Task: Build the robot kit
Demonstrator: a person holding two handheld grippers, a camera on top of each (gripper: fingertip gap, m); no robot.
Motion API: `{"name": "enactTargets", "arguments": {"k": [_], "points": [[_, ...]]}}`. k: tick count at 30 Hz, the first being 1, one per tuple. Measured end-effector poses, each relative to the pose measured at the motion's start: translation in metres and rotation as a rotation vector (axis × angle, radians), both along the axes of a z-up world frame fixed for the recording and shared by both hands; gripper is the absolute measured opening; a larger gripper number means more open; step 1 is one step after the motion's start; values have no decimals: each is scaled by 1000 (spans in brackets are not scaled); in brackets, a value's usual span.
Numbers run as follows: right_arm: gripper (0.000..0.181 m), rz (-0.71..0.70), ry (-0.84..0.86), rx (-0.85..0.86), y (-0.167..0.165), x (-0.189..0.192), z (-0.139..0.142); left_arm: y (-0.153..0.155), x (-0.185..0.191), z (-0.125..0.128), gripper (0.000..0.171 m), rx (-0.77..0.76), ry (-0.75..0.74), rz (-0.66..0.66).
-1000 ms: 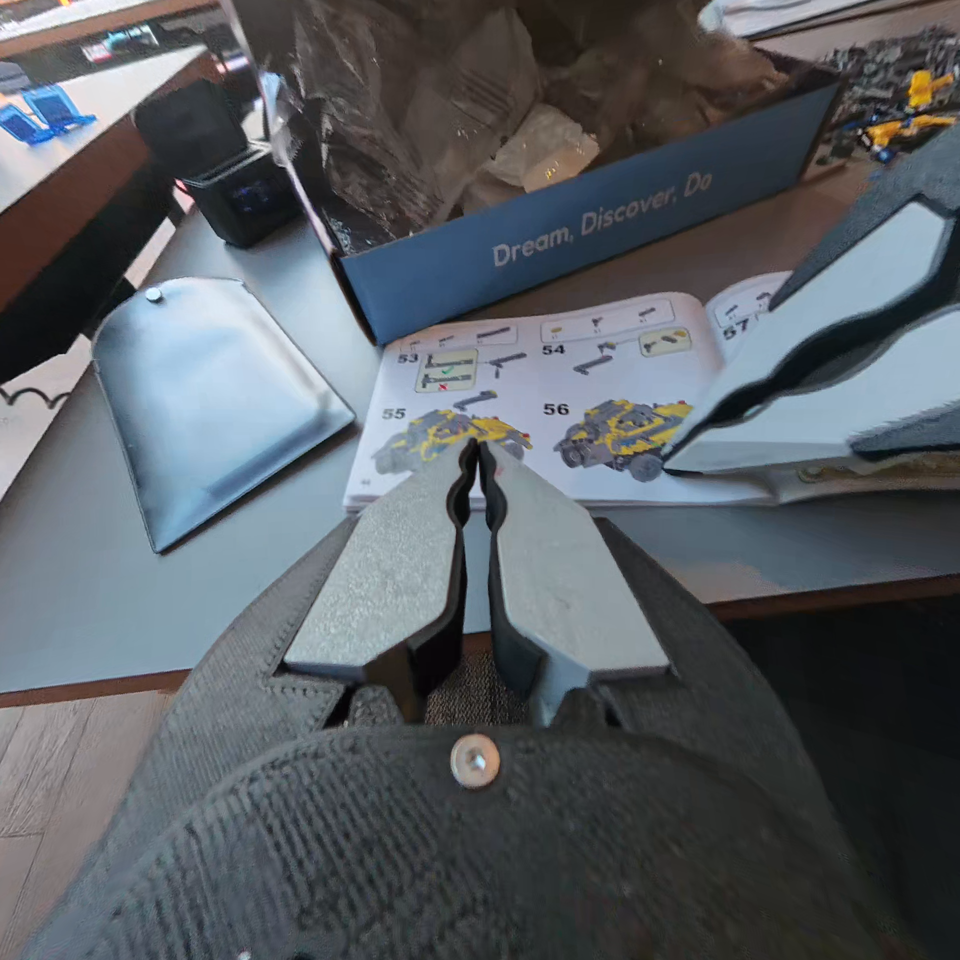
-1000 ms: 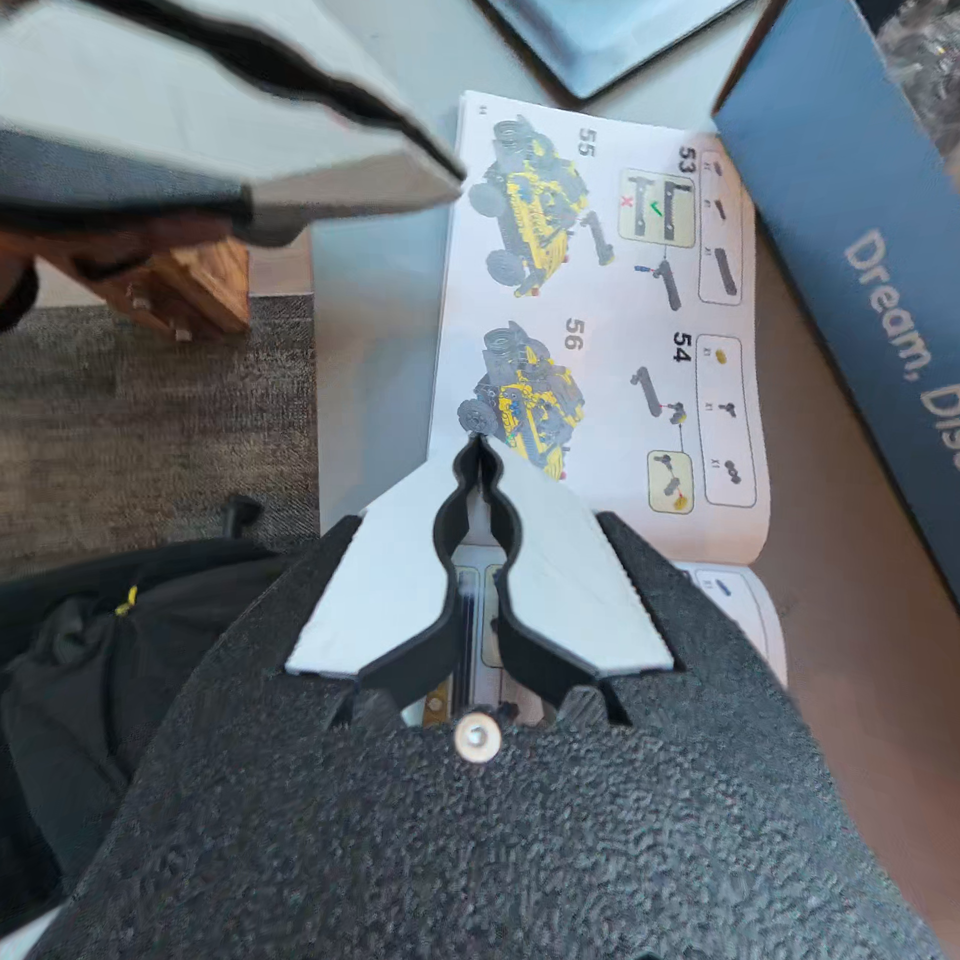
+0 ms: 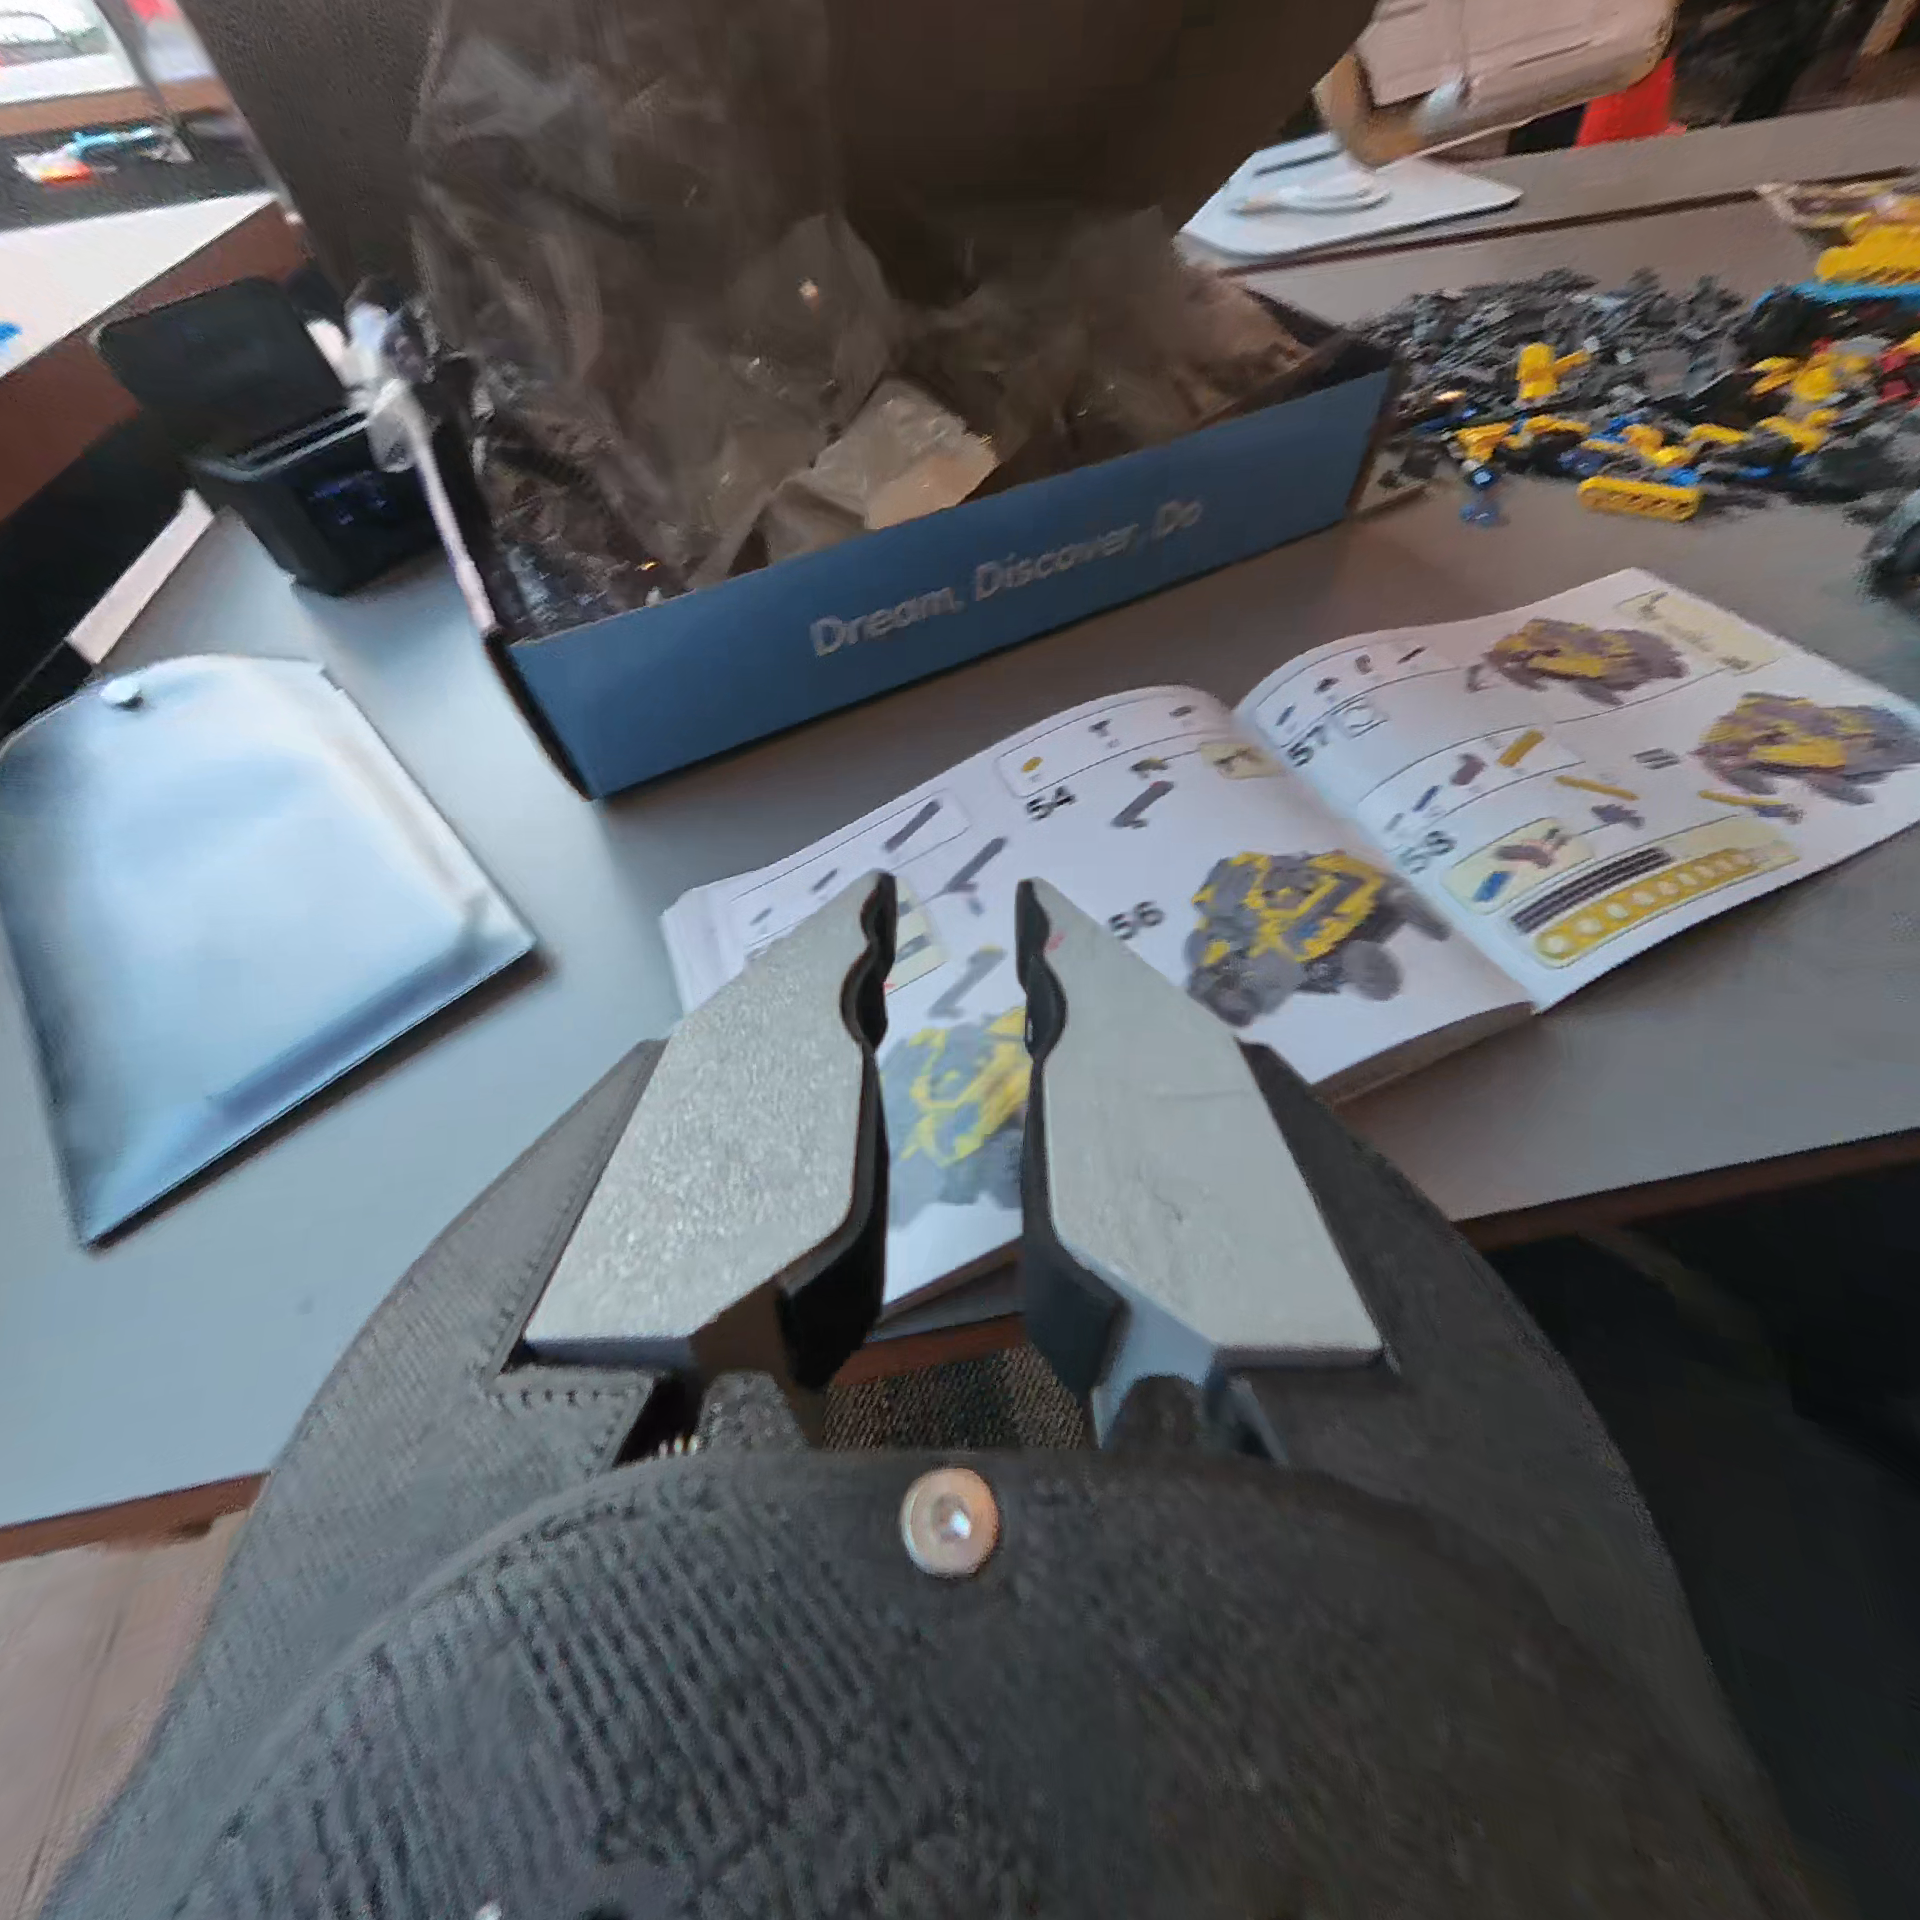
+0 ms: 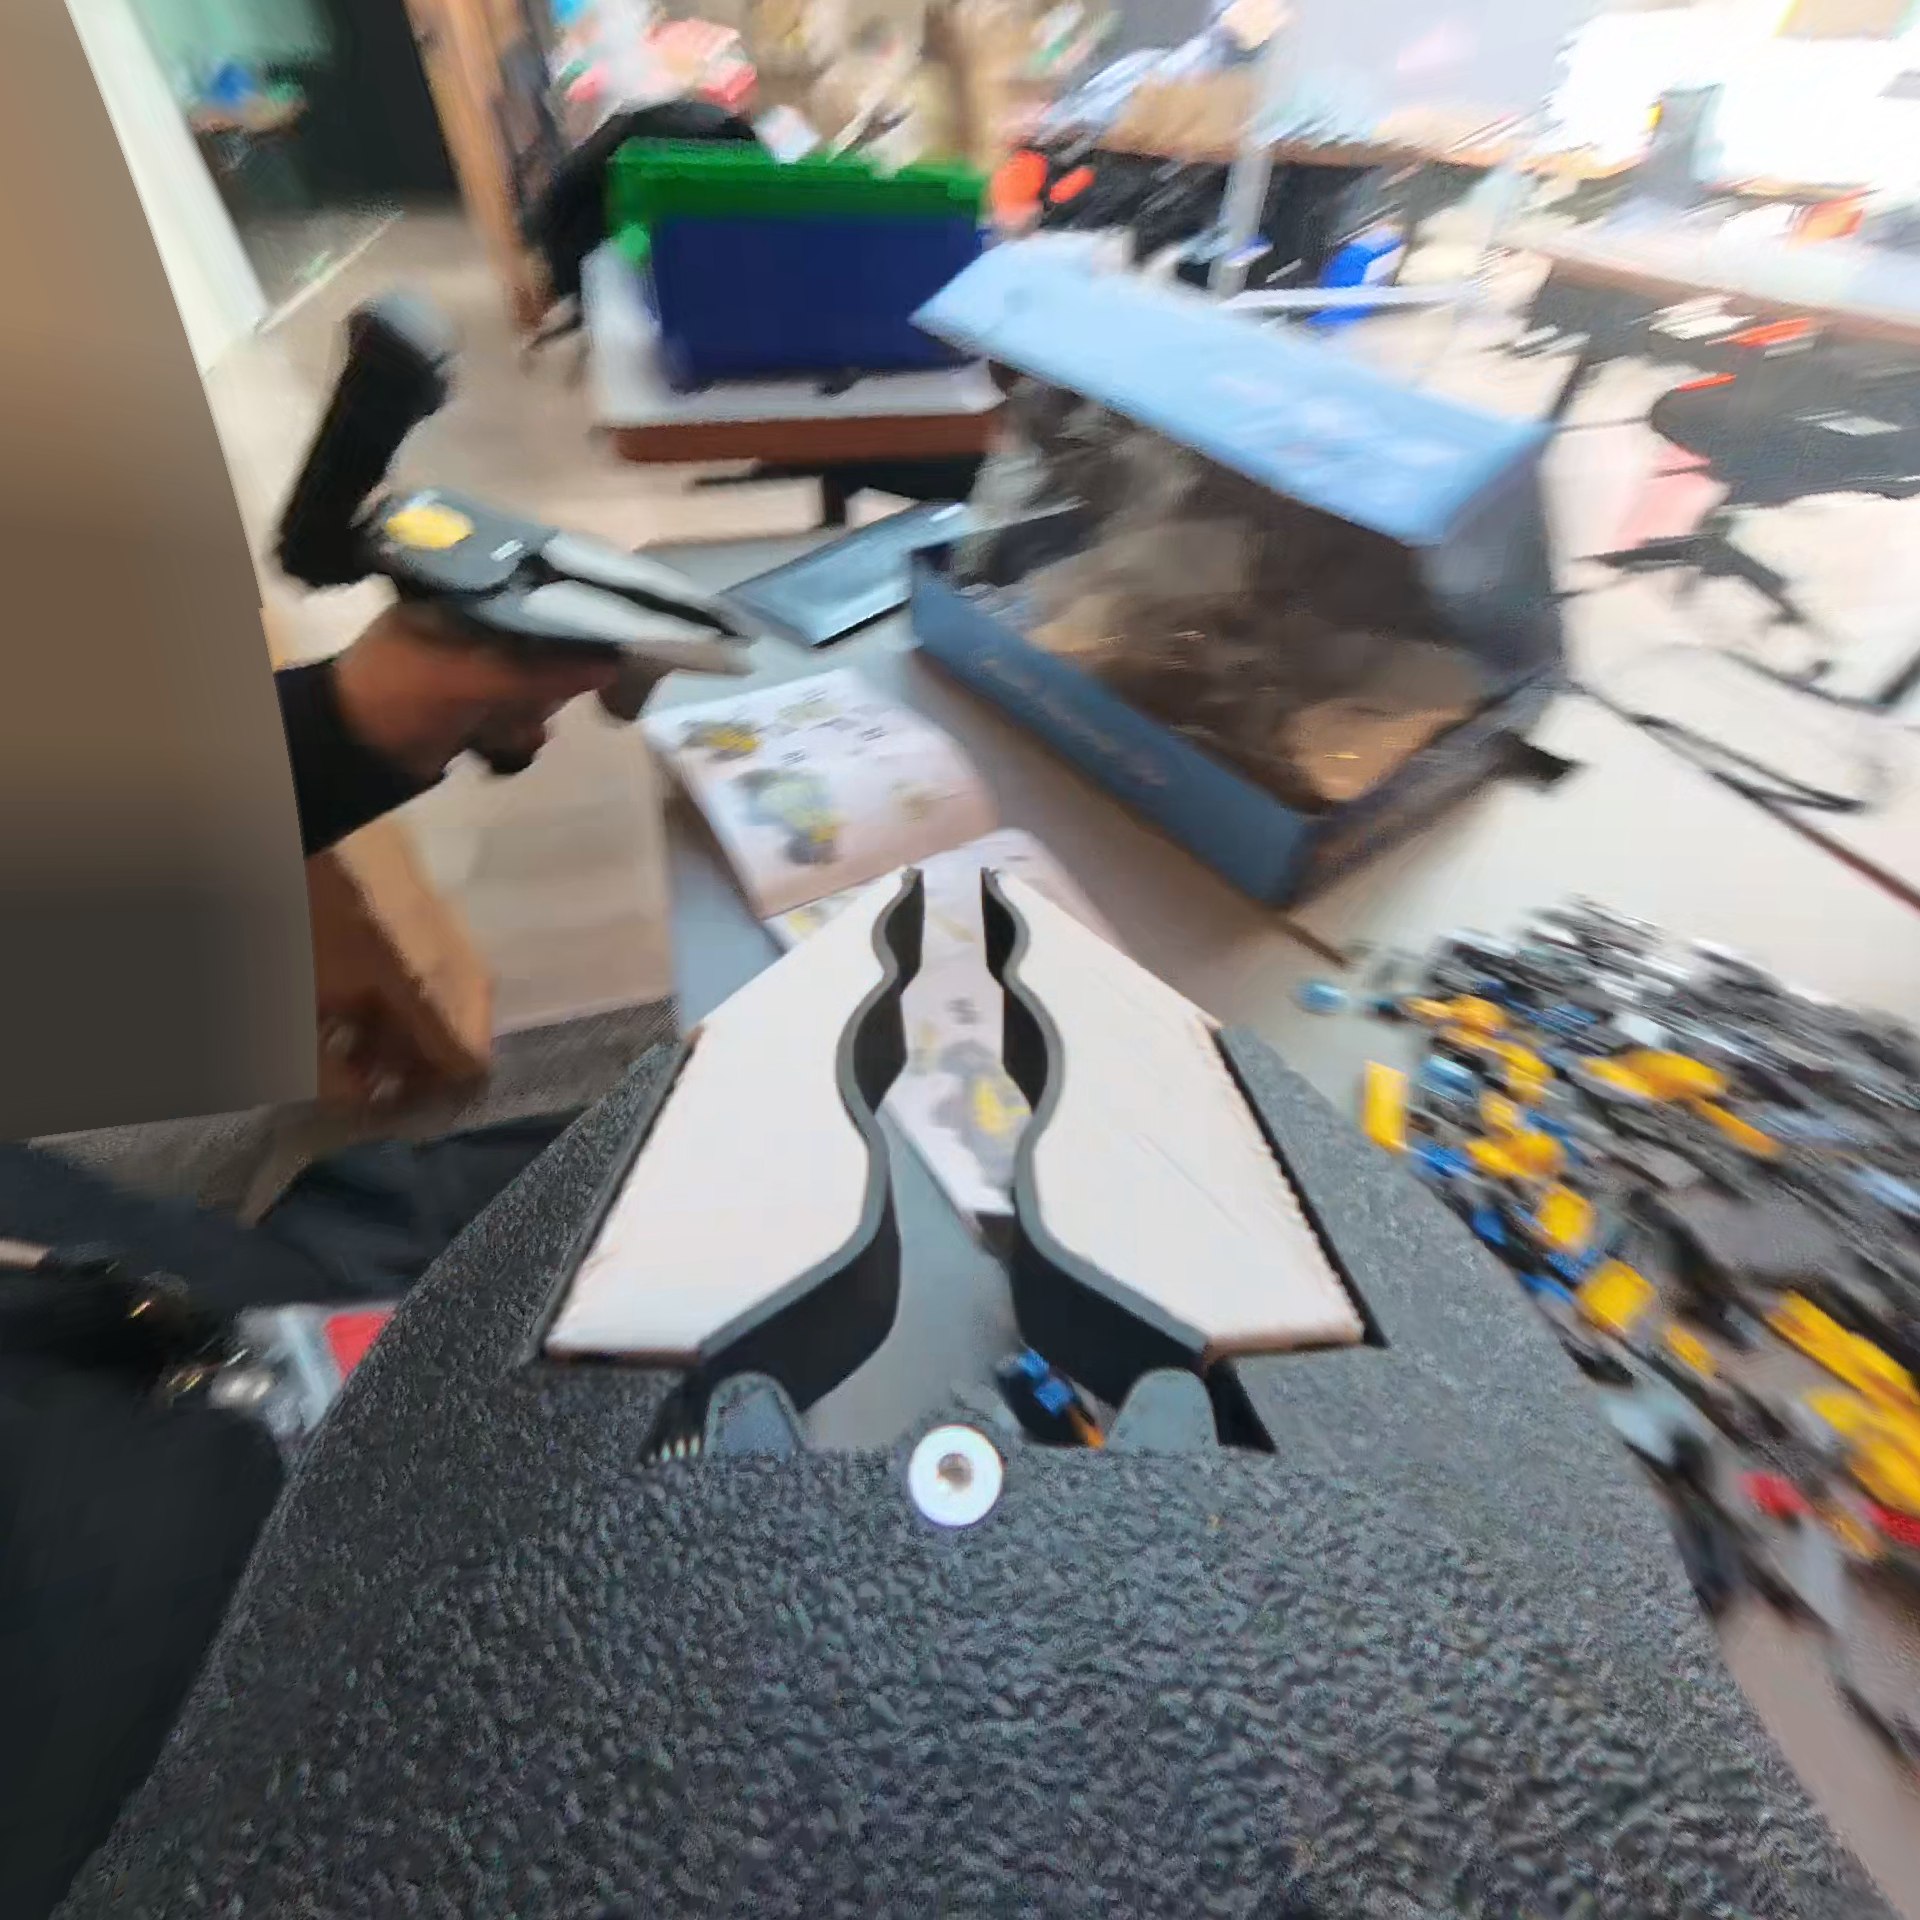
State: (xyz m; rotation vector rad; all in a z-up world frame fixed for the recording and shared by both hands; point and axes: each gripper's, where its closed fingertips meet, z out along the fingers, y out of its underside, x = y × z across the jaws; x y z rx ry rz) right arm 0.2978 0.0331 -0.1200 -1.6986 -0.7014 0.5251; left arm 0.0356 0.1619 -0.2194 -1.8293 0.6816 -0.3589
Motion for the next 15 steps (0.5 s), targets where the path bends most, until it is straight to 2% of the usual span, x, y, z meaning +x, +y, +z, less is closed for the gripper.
{"name": "enactTargets", "arguments": {"k": [3,6,8,10,15], "points": [[10,-291,101,53,5,93,6,-30,52,17,21,36,-52,-129],[15,-446,180,40,4,155,1,-76,115,21,20,54,-101,-321],[16,-456,202,23,7,173,-2,-105,146,18,18,40,-126,-443],[16,-457,177,-18,16,183,-9,-120,164,14,20,18,-150,-506],[20,-435,-19,-157,52,196,-37,-109,170,4,35,-46,-179,-516]]}}
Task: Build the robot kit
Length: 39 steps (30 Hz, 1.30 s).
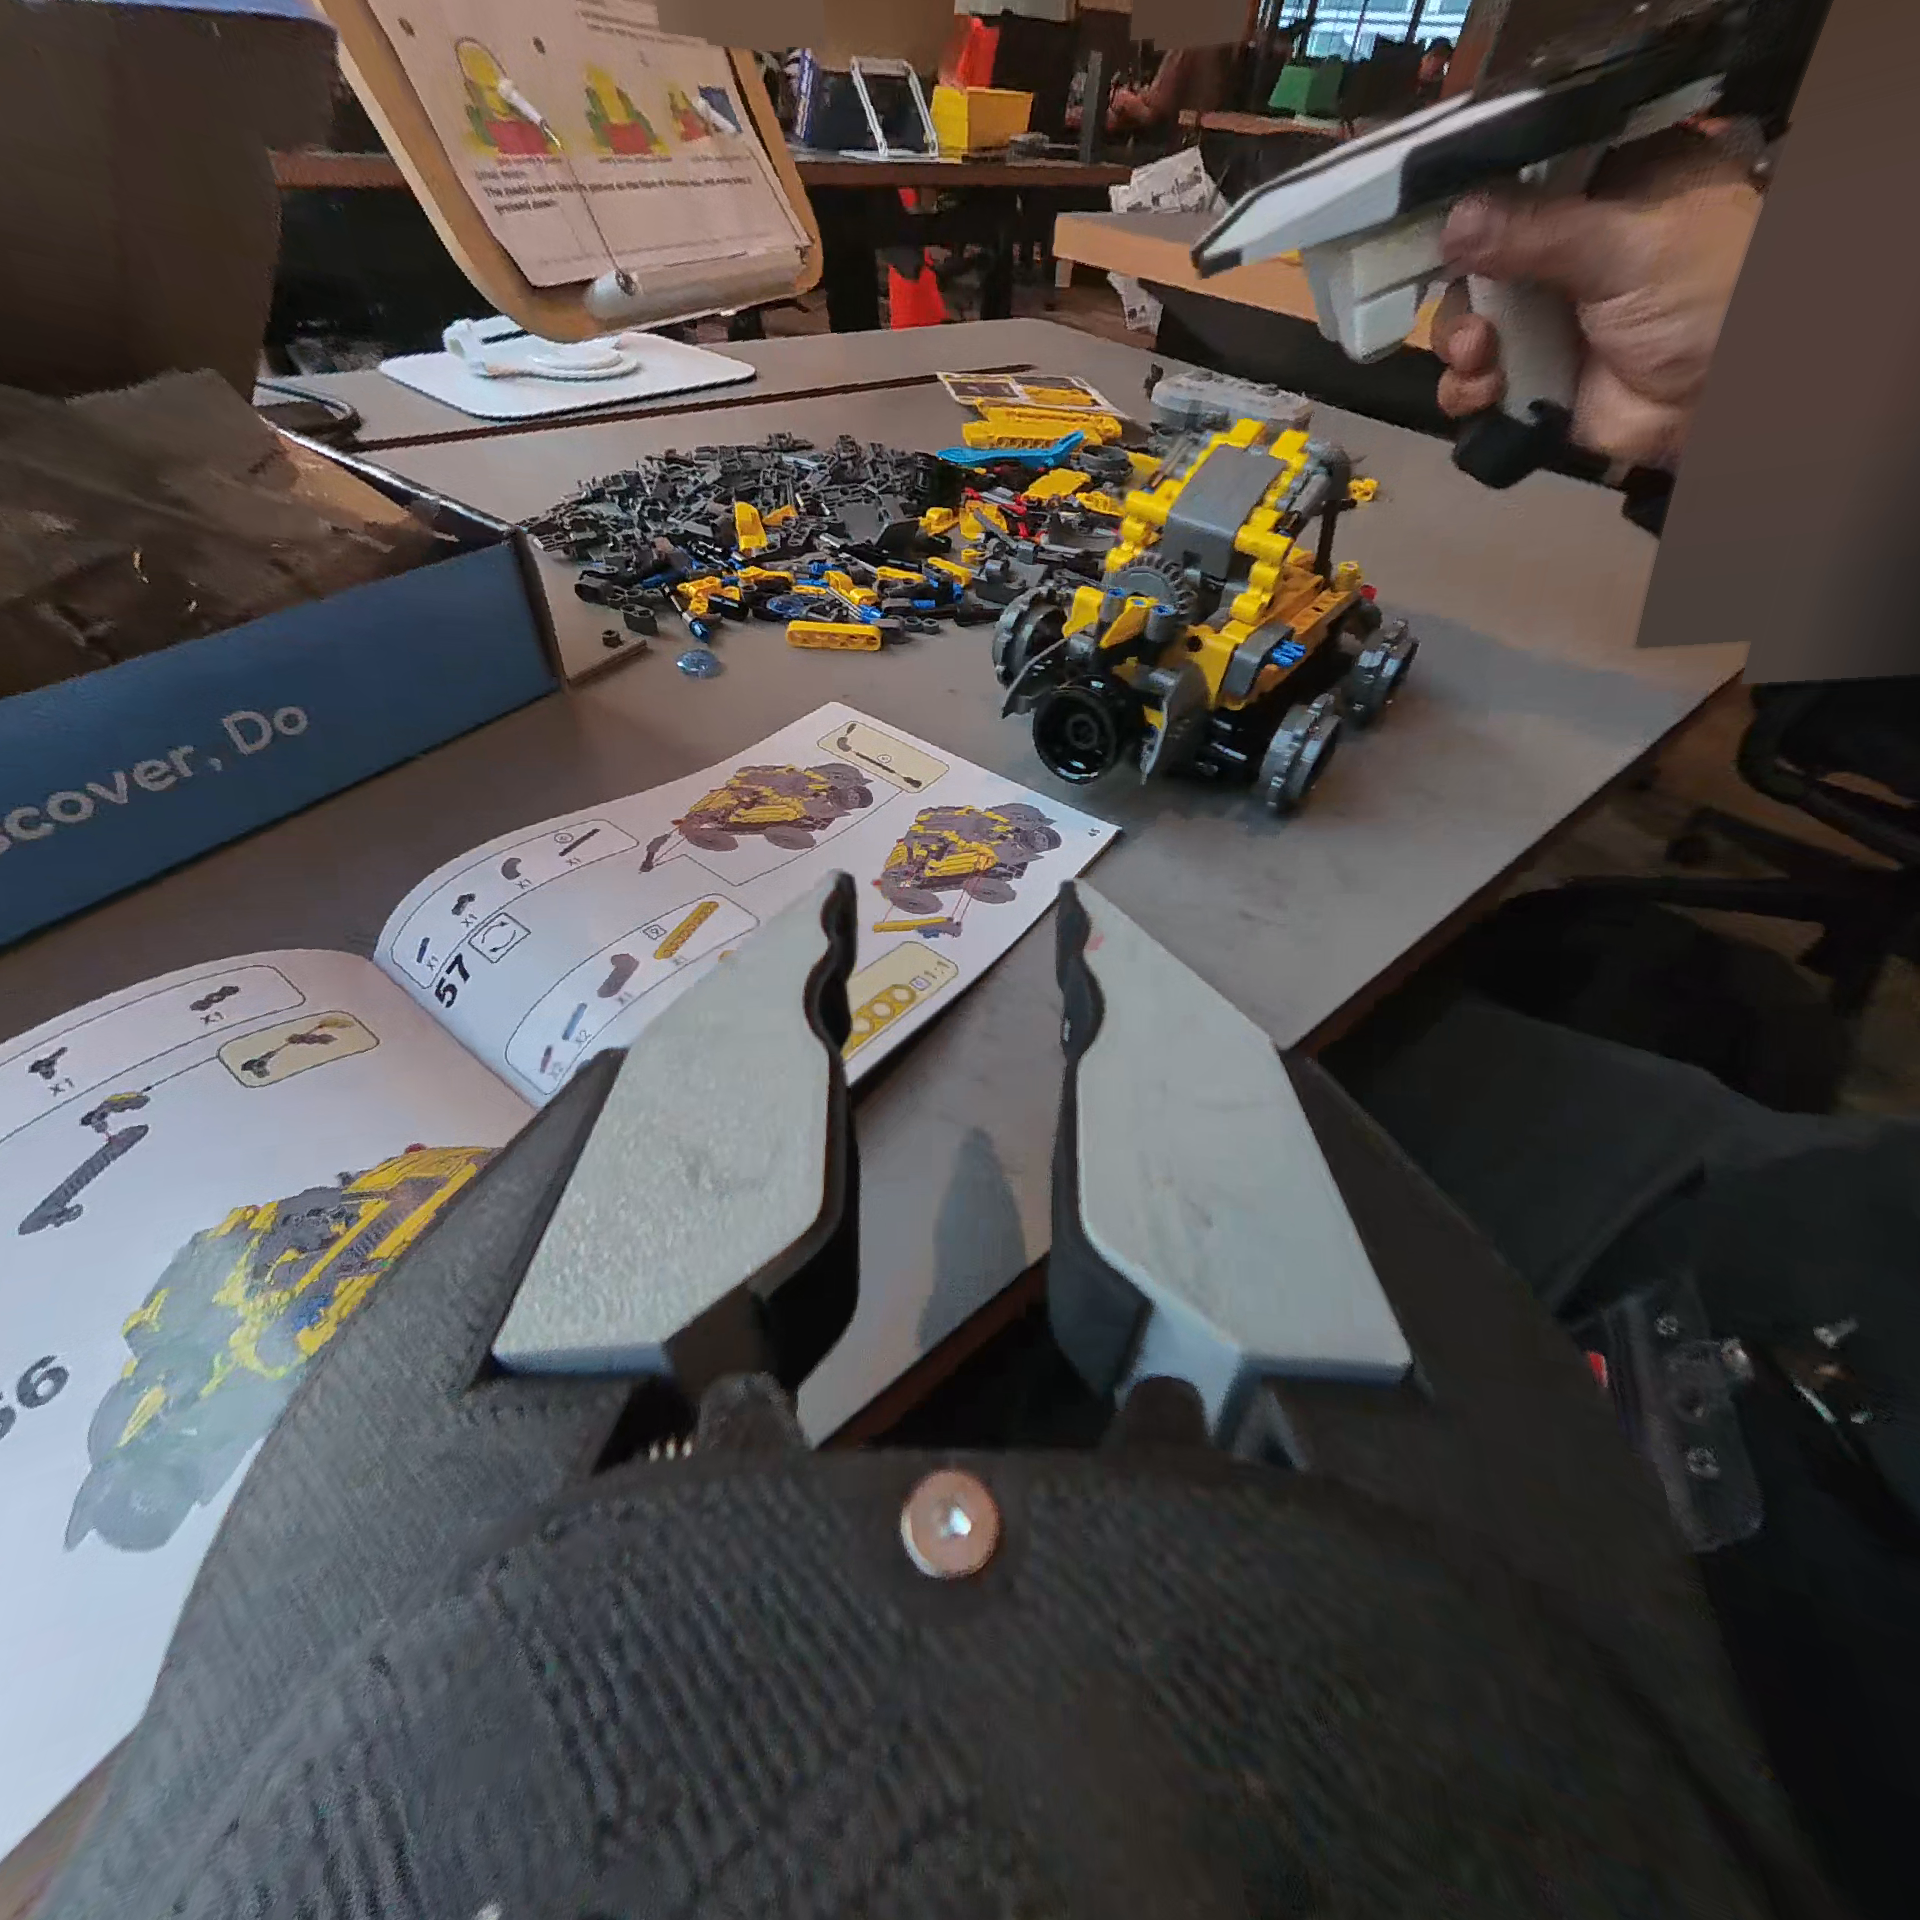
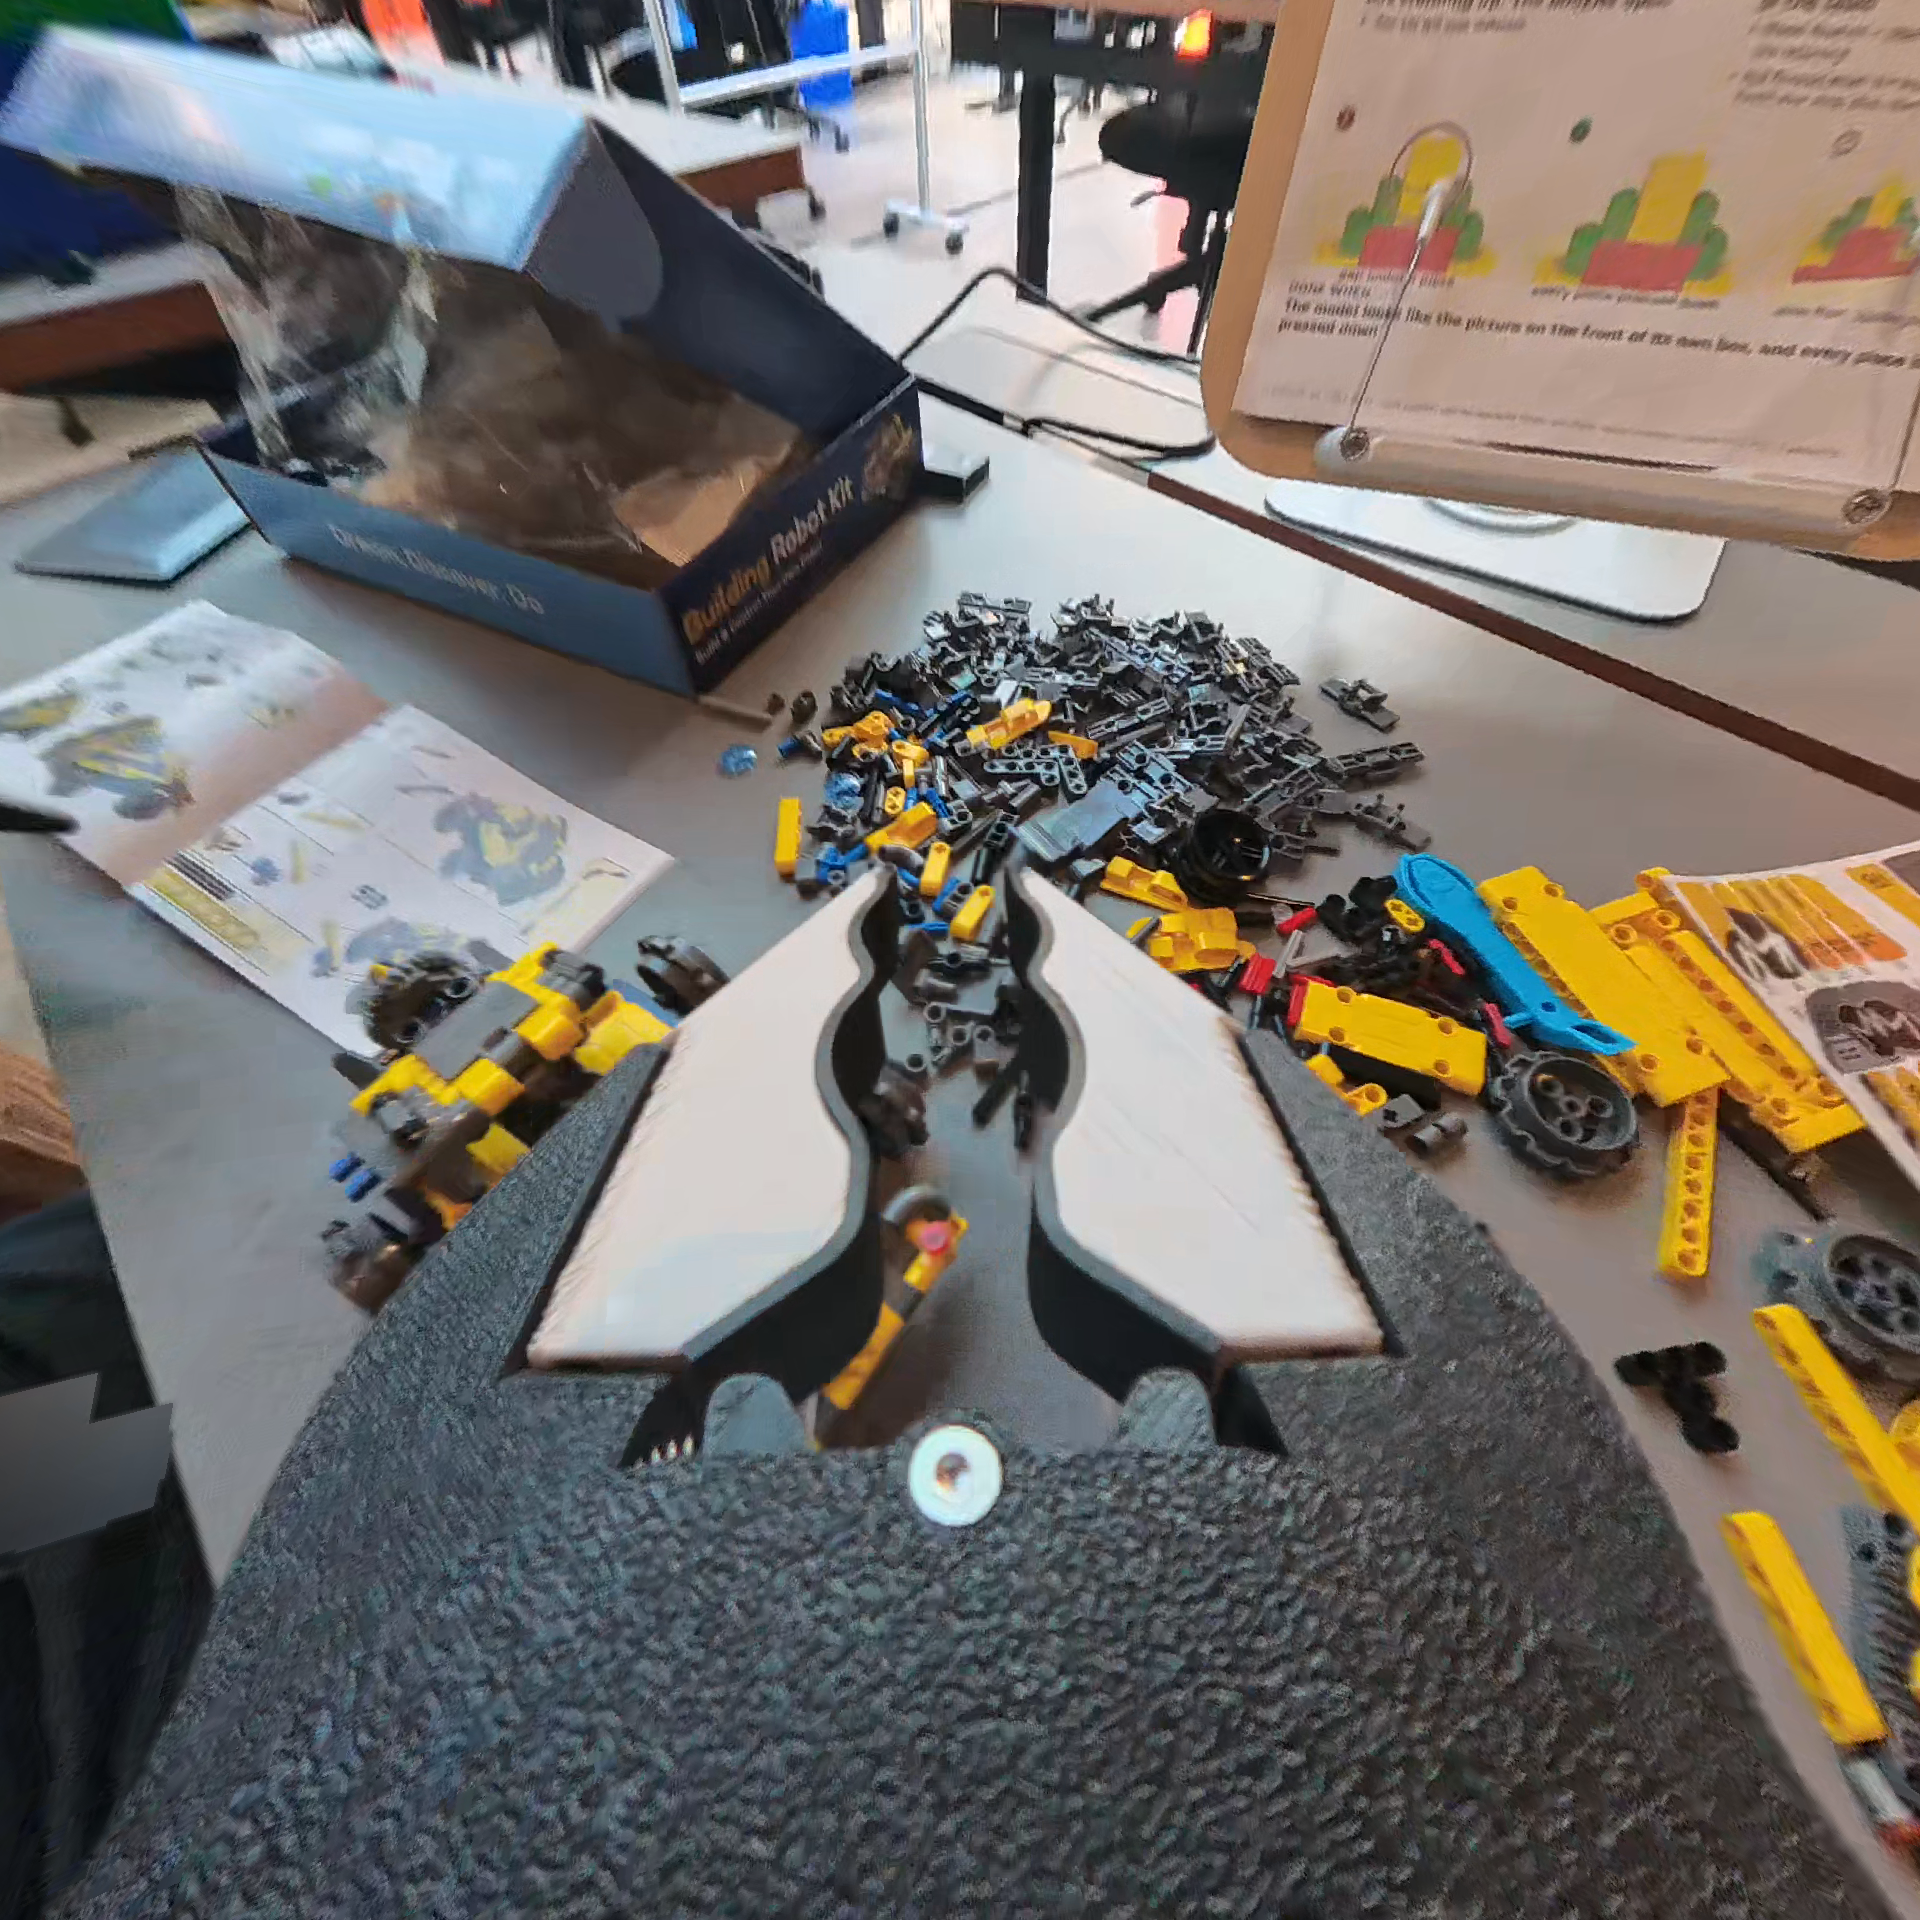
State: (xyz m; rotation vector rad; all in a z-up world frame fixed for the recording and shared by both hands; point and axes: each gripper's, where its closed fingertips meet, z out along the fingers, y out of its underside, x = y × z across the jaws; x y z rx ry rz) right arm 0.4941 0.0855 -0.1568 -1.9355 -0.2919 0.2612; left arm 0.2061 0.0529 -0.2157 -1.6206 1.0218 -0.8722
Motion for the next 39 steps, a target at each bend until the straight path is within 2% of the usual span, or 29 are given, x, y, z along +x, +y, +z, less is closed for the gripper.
{"name": "enactTargets", "arguments": {"k": [4,8,12,13,15,17,19,21,22,25,29,33,39], "points": [[20,-25,-80,-40,24,16,-11,9,-1,-2,39,-48,10,2],[19,-37,-81,47,34,26,-8,34,14,20,32,5,90,11],[20,-83,-162,113,44,42,-18,51,75,34,40,-33,231,-179],[20,-80,-164,124,45,43,-21,52,95,37,38,-43,257,-261],[20,-82,-171,149,46,49,-26,73,133,37,30,1,304,-343],[19,-92,-169,160,45,57,-28,97,168,27,25,9,382,-420],[19,-102,-148,184,42,66,-28,111,195,10,13,-22,485,-535],[20,-118,-128,163,40,77,-32,129,217,-7,13,-17,578,-559],[20,-131,-120,160,40,82,-32,131,226,-13,12,-16,609,-576],[20,-123,-64,180,37,84,-27,112,245,-23,7,-27,654,-675],[20,-106,-16,171,36,82,-26,90,251,-43,5,-52,748,-733],[19,-107,13,198,32,82,-16,98,245,-63,6,25,882,-691],[19,-124,28,217,30,86,-10,98,247,-65,11,37,881,-682]]}}
